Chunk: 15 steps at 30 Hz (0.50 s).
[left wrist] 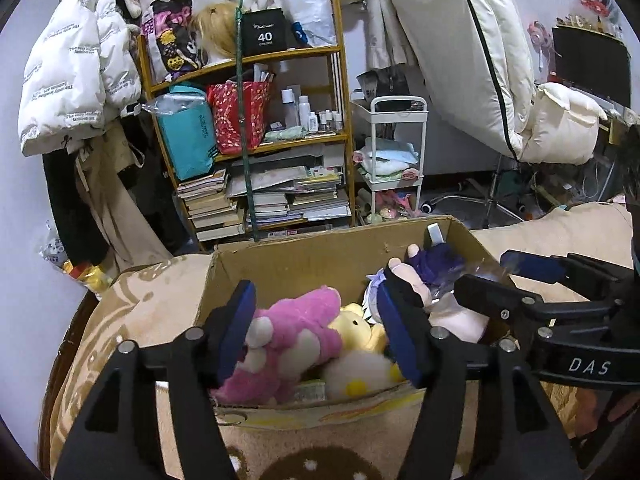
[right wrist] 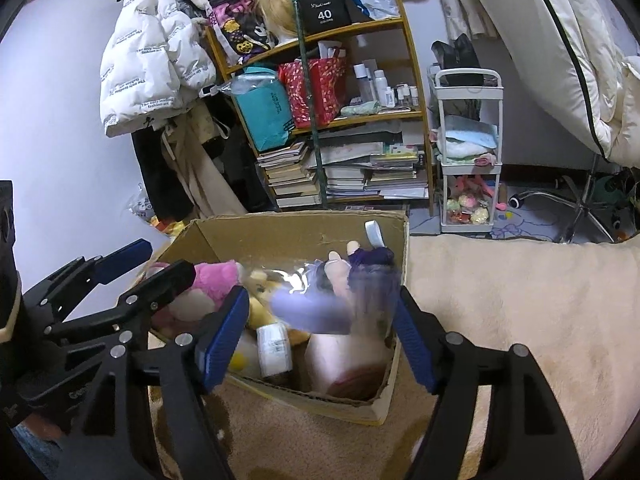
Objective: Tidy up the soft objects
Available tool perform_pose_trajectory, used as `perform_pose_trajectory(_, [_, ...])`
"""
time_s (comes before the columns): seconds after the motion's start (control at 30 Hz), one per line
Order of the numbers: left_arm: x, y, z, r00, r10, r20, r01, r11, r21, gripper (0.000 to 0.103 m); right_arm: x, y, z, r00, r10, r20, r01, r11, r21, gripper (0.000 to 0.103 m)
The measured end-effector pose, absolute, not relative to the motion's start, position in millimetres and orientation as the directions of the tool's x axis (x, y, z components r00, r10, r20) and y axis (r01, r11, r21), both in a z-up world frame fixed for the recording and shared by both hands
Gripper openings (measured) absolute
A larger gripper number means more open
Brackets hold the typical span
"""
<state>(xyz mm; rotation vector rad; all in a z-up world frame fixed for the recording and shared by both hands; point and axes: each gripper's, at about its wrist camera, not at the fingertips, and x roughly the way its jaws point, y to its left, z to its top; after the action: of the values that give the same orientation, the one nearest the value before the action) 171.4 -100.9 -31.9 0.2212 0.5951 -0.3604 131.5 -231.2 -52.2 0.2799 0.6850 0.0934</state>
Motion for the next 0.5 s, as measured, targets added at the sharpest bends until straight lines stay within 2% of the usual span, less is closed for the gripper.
perform_pose_trajectory(0.2, [161, -88, -25, 0.784, -0.238, -0.573, 0.359, 0.927, 0.106, 0.077, 120, -232, -42, 0.799, 0.150, -0.582, 0.023, 0.960, 0.279, 0.094])
perform_pose_trajectory(0.27, [154, -82, -20, 0.795, -0.229, -0.562, 0.346, 0.932, 0.108, 0.080, 114, -231, -35, 0.813, 0.134, -0.567, 0.022, 0.965, 0.259, 0.102])
perform_pose_trajectory(0.4, [145, -71, -12, 0.805, -0.211, -0.555, 0.320, 0.941, 0.106, 0.096, 101, -228, -21, 0.835, 0.101, -0.540, 0.026, 0.975, 0.222, 0.103])
perform_pose_trajectory(0.5, [136, -65, -7, 0.816, -0.183, -0.549, 0.295, 0.948, 0.121, 0.097, 92, -223, -11, 0.847, 0.091, -0.524, 0.019, 0.979, 0.201, 0.103])
